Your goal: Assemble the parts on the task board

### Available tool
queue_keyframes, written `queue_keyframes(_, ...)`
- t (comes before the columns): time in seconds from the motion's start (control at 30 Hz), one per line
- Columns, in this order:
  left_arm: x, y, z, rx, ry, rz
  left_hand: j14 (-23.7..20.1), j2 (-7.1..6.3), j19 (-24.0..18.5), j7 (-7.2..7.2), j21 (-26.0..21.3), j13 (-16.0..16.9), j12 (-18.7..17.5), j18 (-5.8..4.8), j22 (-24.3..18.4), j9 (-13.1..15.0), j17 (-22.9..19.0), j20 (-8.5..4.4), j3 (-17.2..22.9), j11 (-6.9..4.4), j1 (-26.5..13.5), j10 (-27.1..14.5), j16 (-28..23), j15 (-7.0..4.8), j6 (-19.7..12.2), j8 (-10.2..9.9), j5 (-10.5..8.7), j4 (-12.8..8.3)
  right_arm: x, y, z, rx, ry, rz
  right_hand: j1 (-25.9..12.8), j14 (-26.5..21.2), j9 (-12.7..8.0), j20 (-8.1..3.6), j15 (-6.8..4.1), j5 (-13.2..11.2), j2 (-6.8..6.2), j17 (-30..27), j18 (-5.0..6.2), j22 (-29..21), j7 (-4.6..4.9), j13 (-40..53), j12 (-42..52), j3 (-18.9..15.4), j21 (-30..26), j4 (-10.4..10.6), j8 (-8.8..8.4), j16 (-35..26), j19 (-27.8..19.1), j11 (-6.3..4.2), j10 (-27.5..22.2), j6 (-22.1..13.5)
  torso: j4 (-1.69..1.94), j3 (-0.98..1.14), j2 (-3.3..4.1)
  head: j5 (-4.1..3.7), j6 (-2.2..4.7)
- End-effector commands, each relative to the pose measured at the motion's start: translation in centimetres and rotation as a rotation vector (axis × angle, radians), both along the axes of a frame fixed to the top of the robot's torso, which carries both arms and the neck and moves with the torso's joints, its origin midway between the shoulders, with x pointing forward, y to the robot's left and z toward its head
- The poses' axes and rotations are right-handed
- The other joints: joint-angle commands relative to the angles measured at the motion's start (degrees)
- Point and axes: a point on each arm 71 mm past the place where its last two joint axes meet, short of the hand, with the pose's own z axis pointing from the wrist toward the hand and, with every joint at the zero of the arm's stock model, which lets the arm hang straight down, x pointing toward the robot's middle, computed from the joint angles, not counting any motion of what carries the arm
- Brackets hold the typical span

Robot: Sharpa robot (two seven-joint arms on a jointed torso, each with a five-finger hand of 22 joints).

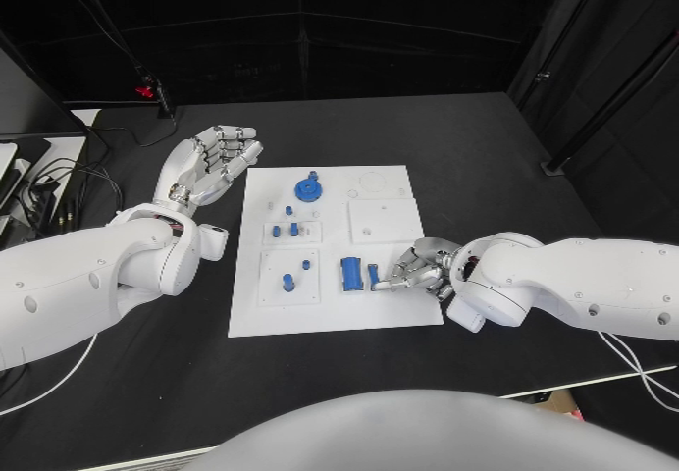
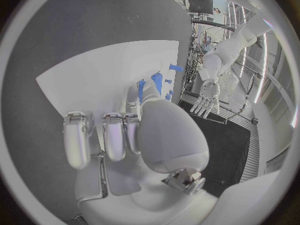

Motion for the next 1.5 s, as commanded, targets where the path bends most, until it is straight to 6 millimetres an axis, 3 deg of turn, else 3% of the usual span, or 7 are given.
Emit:
queue_keyframes(0.03, -0.2, -0.2, 0.5, -0.019, -0.054, -0.026, 0.01, 0.53, -0.36, 7.86, 0.36, -0.09, 0.23, -0.62, -0.06, -0.08, -0.07, -0.01, -0.32, -0.12, 0.07, 0.22, 0.27, -0.14, -0.07, 0.24, 0.34, 0.07, 0.1, 0.1, 0.0, -0.02, -0.005, 0.013, 0.84, 6.14, 0.27, -0.42, -0.46, 0.03, 0.29, 15.06, -0.42, 15.09, -0.36, 15.05, 0.14, -0.19, 0.19, -0.06, 0.36, 0.14, 5.97, -0.6, 6.04, -0.27, 0.0, -0.04, 0.02, 0.01, 0.0)
queue_keyframes(0.5, -0.2, -0.2, 0.4, -0.019, -0.052, -0.026, 0.07, 0.7, -0.09, 7.85, 0.59, -0.12, 0.34, -0.49, -0.05, -0.11, -0.16, -0.04, -0.54, -0.12, 0.29, 0.17, 0.48, -0.17, -0.13, 0.25, 0.5, 0.08, 0.7, 0.3, -0.3, -0.031, -0.01, -0.005, 4.45, 6.14, 1.29, -0.99, -1.01, 5.15, 2.77, 15.06, -0.42, 15.09, -1.16, 15.05, 0.14, 0.21, 0.19, -0.78, 0.18, 0.14, 5.97, -1.36, 6.04, -0.37, 0.02, -0.05, -0.02, 0.06, 0.0)
queue_keyframes(1.03, -0.3, 0.0, 0.4, -0.021, -0.055, -0.027, 0.19, 0.78, 0.52, 7.85, 1.03, -0.13, 0.42, -0.31, 0.07, -0.12, -0.2, -0.04, -0.79, -0.14, 0.39, 0.12, 0.68, -0.24, -0.15, 0.28, 0.5, 0.09, 1.1, -0.7, 1.8, 0.117, -0.243, -0.085, 5.29, 6.14, 1.33, -1.3, -1.32, 7.42, 1.27, 15.06, -0.42, 15.09, -0.73, 15.05, 0.14, -1.12, 0.19, -1.15, -1.2, 0.14, 5.97, -1.06, 6.04, -0.82, -0.03, 0.05, -0.12, 0.96, 0.0)
queue_keyframes(1.23, -0.6, -0.1, 0.0, -0.031, -0.067, -0.028, 0.11, 0.71, 0.58, 7.86, 1.1, -0.14, 0.43, -0.31, 0.07, -0.12, -0.23, -0.03, -1.0, -0.12, 0.19, 0.06, 0.68, -0.26, -0.16, 0.29, 0.46, 0.16, 3.4, -1.5, 5.2, 0.401, -0.536, -0.179, 2.61, 6.14, 1.1, -0.42, -0.03, 9.85, 1.01, 15.06, 0.75, 13.43, 0.87, 15.05, 0.14, -2.83, -3.77, 0.33, -2.66, 0.14, 2.98, 0.12, 6.04, -4.66, -0.04, 0.11, -0.2, 1.67, 0.0)
queue_keyframes(1.37, -0.9, -0.2, -0.3, -0.066, -0.062, -0.016, -0.01, 0.65, 0.6, 7.86, 1.15, -0.17, 0.38, -0.31, 0.05, -0.12, -0.26, -0.02, -1.25, -0.1, -0.05, -0.14, 0.66, -0.25, -0.16, 0.32, 0.41, 0.17, 4.5, -1.3, 6.0, 0.564, -0.622, -0.18, 0.53, 5.98, -1.52, 2.04, 3.12, 10.79, 3.14, 14.94, 5.13, 5.65, 4.38, 14.98, 0.05, -4.0, -23.38, 0.01, -5.84, 0.01, -13.08, 3.45, 5.93, -12.69, -0.18, 0.21, -0.37, 2.3, 0.0)
queue_keyframes(1.43, -1.0, -0.2, -0.5, -0.084, -0.062, -0.01, -0.42, 0.55, 0.46, 7.51, 1.13, -0.18, 0.3, -0.38, -0.02, -0.08, -0.31, -0.02, -1.65, -0.21, -0.5, -0.51, 0.56, -0.23, 0.0, 0.48, 0.22, 0.17, 5.1, -1.0, 6.2, 0.63, -0.663, -0.168, -2.54, -6.46, -3.87, 3.63, 4.1, 11.61, 4.76, 6.23, 8.57, -3.51, 5.47, 7.0, -11.46, -5.45, -45.44, -0.63, -7.26, -10.54, -31.19, 4.72, -7.85, -15.8, -0.34, 0.21, -0.33, 2.66, 0.0)
queue_keyframes(1.5, -1.2, -0.3, -0.6, -0.096, -0.067, -0.009, -0.93, 0.43, -0.02, 6.2, 0.93, -0.16, 0.34, -0.53, -0.22, -0.05, -0.31, -0.02, -2.19, -0.38, -1.34, -0.79, 0.52, -0.21, 0.31, 0.72, -0.44, 0.17, 5.5, -0.5, 6.5, 0.686, -0.701, -0.145, -4.73, -32.78, -5.88, 4.42, 5.42, 11.14, 4.86, -12.18, 8.8, -7.91, 6.2, -10.14, -36.89, -7.25, -53.6, 0.45, -8.56, -35.13, -37.62, 5.47, -35.78, -18.66, -0.32, 0.22, -0.34, 3.03, 0.0)
